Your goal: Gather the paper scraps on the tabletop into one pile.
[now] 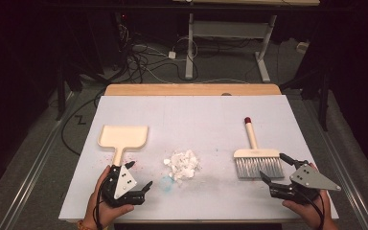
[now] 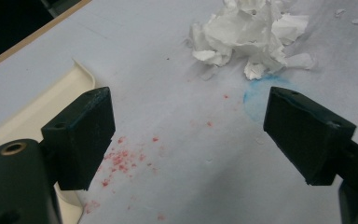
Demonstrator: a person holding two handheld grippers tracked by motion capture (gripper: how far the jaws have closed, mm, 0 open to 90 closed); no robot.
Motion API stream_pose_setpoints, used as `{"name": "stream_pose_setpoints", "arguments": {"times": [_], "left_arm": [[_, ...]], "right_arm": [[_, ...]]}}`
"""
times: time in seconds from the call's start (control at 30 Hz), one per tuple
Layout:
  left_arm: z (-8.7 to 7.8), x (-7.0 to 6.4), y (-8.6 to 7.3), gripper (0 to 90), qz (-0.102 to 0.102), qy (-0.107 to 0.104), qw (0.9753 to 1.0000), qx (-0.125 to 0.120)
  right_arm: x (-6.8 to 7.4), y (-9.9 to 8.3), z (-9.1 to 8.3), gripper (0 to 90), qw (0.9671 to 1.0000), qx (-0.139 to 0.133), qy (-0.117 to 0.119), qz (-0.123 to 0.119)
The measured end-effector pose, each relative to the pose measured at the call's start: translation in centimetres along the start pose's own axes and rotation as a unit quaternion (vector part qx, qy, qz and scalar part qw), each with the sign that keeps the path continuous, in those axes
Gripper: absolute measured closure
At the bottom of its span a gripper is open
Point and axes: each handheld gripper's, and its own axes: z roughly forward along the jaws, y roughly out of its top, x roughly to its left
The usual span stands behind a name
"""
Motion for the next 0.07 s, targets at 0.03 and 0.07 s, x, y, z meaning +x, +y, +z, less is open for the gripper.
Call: {"name": "stream_pose_setpoints", "arguments": {"times": [0.03,0.07], "left_arm": [[0.0,0.03,0.0,15.6,-0.002,0.002,1.0,0.0],[-0.04,0.1,0.01,15.6,-0.002,0.003,1.0,0.001]], "right_arm": [[-0.01,-0.05,0.0,17.4,1.0,-0.001,0.0,0.002],[-0.02,-0.06,-0.02,17.1,1.0,-0.002,0.002,0.002]]}}
